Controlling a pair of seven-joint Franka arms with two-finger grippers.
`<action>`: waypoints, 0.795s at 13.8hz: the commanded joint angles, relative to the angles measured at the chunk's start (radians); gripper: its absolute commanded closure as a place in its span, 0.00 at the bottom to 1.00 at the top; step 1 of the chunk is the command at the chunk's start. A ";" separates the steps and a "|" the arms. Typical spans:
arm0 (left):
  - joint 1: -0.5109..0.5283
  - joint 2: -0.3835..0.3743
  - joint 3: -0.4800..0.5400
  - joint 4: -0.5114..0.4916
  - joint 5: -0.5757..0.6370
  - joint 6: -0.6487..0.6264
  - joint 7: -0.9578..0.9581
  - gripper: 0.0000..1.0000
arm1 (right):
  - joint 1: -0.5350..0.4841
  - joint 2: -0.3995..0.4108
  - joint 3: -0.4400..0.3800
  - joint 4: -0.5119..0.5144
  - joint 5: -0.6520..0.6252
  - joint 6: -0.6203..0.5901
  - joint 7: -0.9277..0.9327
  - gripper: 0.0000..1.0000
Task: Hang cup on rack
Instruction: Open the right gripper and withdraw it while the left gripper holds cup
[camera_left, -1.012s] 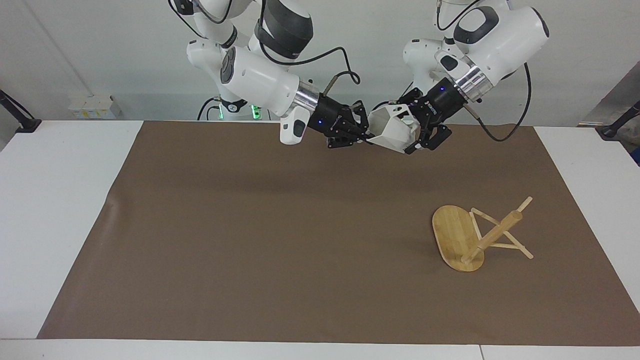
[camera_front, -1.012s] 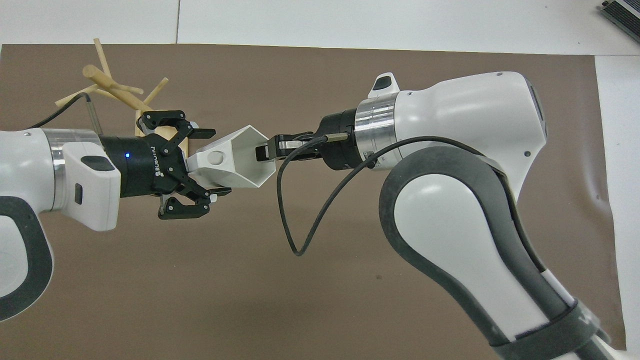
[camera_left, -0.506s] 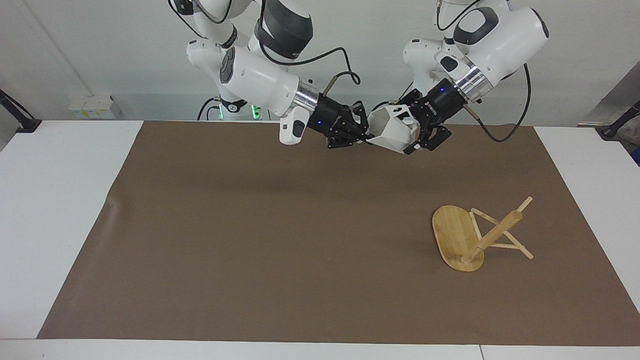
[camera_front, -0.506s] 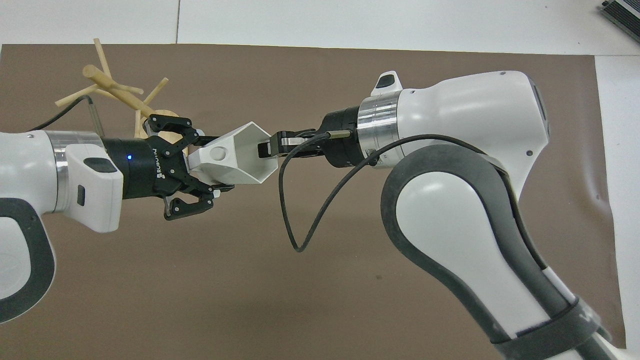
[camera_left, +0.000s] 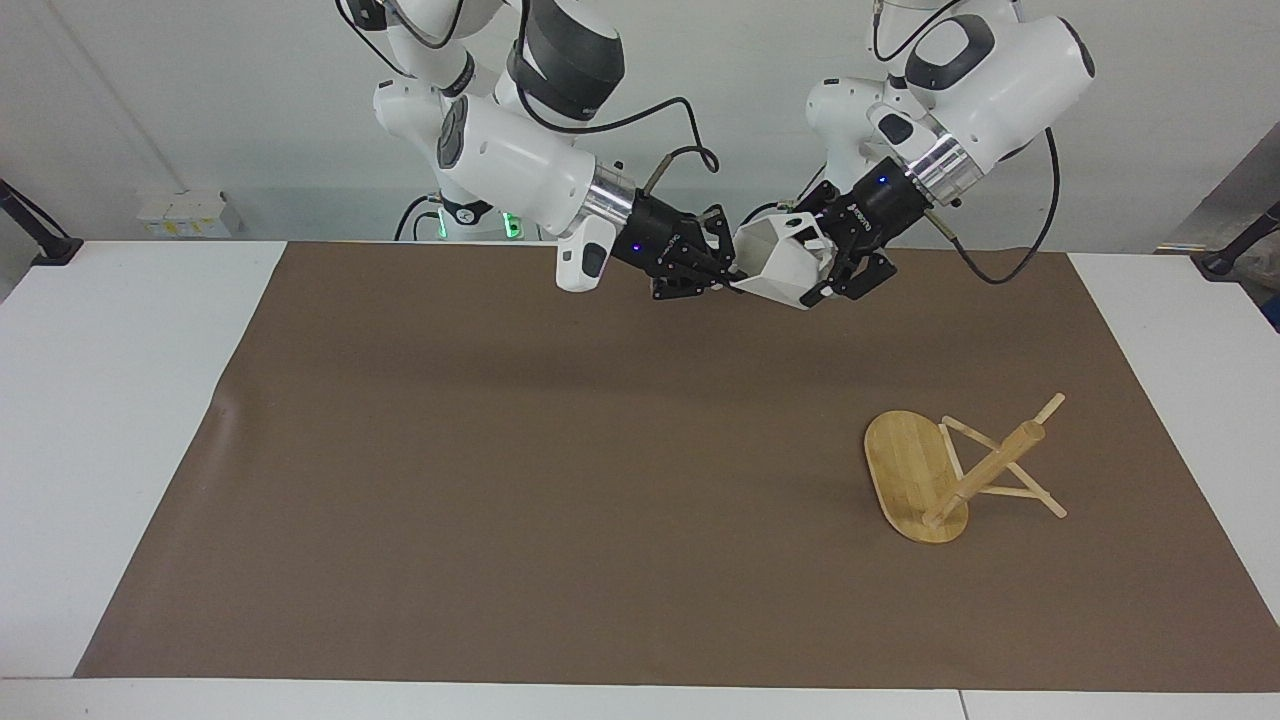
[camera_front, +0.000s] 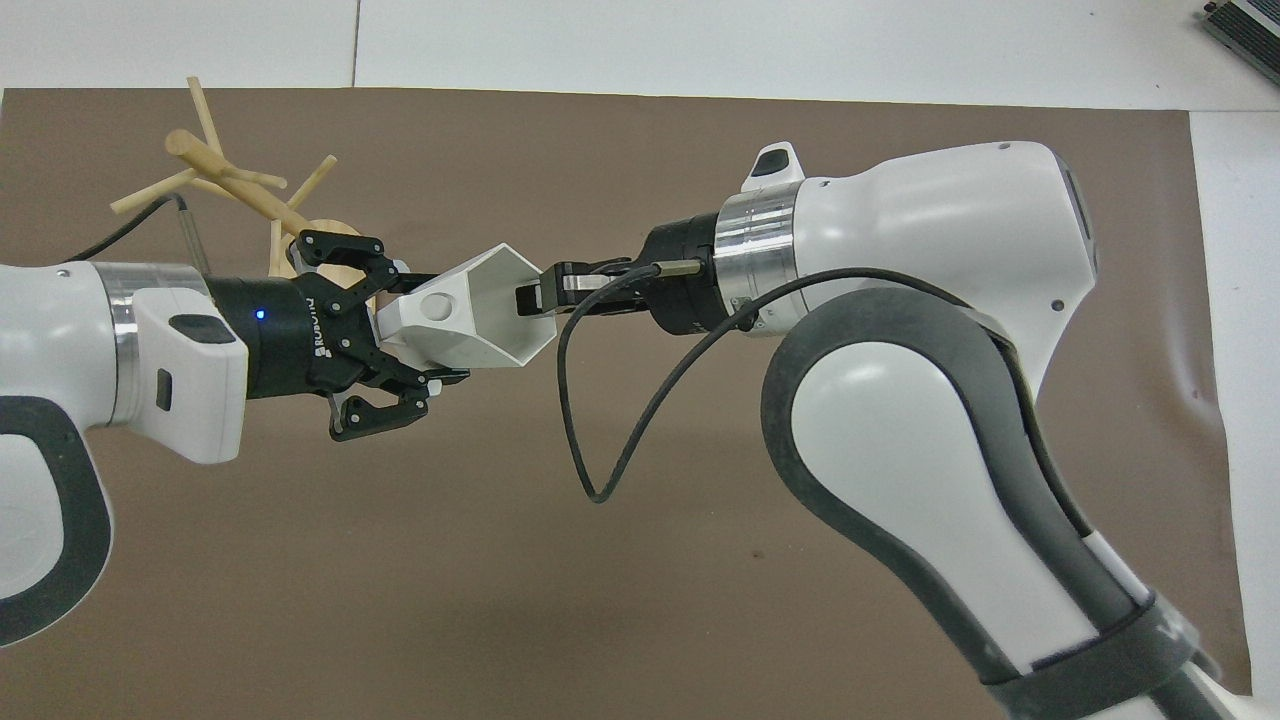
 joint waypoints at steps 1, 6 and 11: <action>0.000 -0.008 0.007 -0.010 0.036 0.036 -0.093 1.00 | -0.012 -0.006 0.010 0.000 -0.008 0.005 0.043 0.84; 0.006 -0.006 0.008 -0.013 0.051 0.052 -0.111 1.00 | -0.013 -0.008 0.010 -0.007 -0.008 0.053 0.084 0.00; 0.008 -0.008 0.008 -0.051 0.184 0.160 -0.287 1.00 | -0.067 -0.019 -0.033 -0.009 -0.168 0.065 0.090 0.00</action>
